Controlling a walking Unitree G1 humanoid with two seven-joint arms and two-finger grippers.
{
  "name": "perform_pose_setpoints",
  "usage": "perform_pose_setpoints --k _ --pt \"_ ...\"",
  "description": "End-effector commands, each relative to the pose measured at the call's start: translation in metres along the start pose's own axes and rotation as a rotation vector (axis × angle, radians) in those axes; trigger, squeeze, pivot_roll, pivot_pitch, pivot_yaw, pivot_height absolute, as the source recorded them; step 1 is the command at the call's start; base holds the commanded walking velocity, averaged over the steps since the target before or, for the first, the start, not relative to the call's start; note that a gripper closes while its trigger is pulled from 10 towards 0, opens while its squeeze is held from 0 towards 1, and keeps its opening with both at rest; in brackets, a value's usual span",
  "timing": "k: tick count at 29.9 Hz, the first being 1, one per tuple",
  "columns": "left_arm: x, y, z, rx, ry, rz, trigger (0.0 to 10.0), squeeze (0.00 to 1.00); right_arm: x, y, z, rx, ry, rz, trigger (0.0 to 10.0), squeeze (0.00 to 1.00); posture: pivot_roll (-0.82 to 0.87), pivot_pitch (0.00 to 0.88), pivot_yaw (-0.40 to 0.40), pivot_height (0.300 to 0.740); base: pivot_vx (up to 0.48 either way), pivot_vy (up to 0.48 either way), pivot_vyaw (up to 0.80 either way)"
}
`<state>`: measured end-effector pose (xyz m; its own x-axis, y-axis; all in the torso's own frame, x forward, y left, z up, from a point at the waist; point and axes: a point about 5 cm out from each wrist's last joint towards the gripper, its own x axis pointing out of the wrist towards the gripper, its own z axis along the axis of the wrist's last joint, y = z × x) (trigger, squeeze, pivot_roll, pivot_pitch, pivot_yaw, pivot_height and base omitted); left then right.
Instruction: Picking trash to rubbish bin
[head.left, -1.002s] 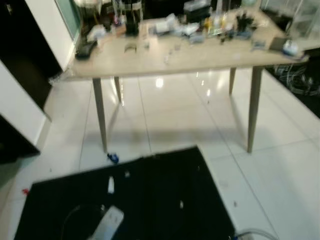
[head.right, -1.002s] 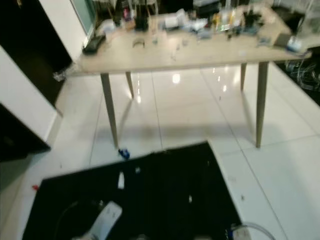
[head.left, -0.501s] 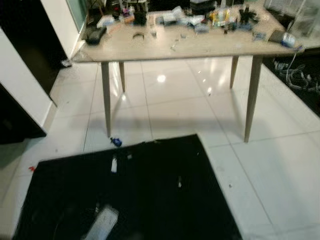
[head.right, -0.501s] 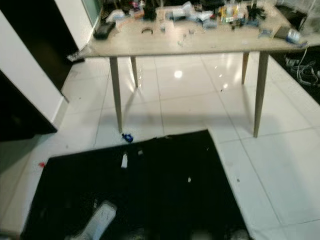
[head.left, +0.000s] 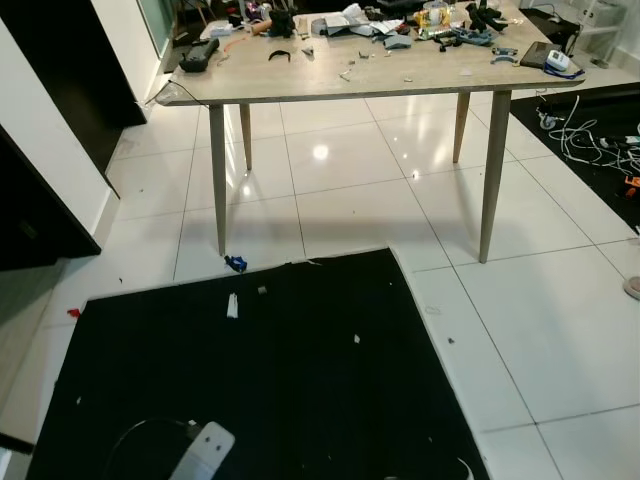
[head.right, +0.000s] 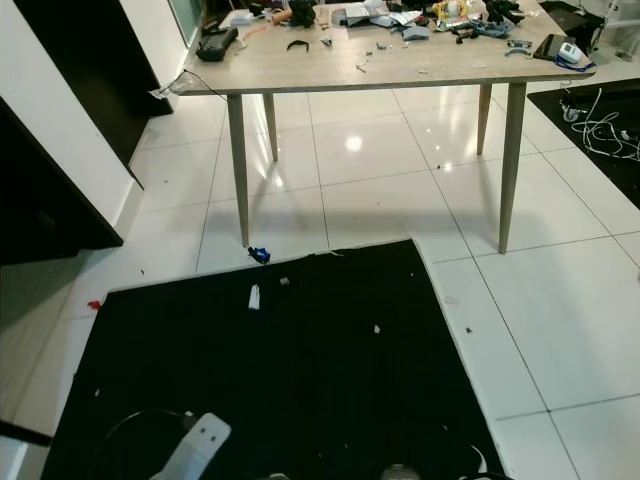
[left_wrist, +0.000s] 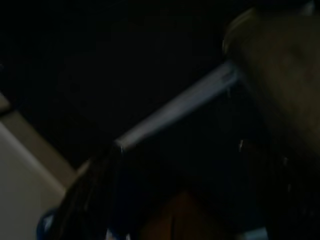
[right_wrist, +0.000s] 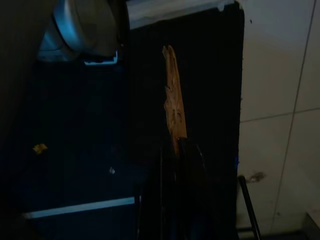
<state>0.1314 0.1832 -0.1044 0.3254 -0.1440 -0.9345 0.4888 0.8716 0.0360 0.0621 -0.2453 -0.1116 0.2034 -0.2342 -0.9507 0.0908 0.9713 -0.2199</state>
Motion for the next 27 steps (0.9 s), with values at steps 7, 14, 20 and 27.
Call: perform_pose_setpoints --k 7,14,20,27 --pt "-0.0001 -0.0057 -0.0091 0.004 0.036 -0.024 10.0 0.0 0.0001 0.007 -0.0001 0.007 -0.002 0.018 10.0 0.0 -0.12 0.048 0.124 0.74 -0.048 0.0 0.0" --pt "0.0001 -0.0055 -0.0085 0.006 0.036 -0.023 10.0 0.0 0.0001 0.0064 -0.0009 0.003 0.008 0.014 10.0 0.0 -0.12 0.046 0.121 0.74 0.0 0.0 0.0" --pt "0.0002 -0.0057 -0.0081 0.012 0.037 -0.024 10.0 0.0 0.0001 0.0045 -0.0028 -0.01 0.033 0.001 10.0 0.0 -0.12 0.041 0.12 0.74 0.0 0.0 -0.5" --pt "0.0002 -0.0057 -0.0079 0.016 0.037 -0.026 10.0 0.0 0.0 0.0011 -0.0033 -0.007 0.038 -0.016 10.0 0.0 -0.12 0.036 0.118 0.74 0.0 0.0 -0.73"
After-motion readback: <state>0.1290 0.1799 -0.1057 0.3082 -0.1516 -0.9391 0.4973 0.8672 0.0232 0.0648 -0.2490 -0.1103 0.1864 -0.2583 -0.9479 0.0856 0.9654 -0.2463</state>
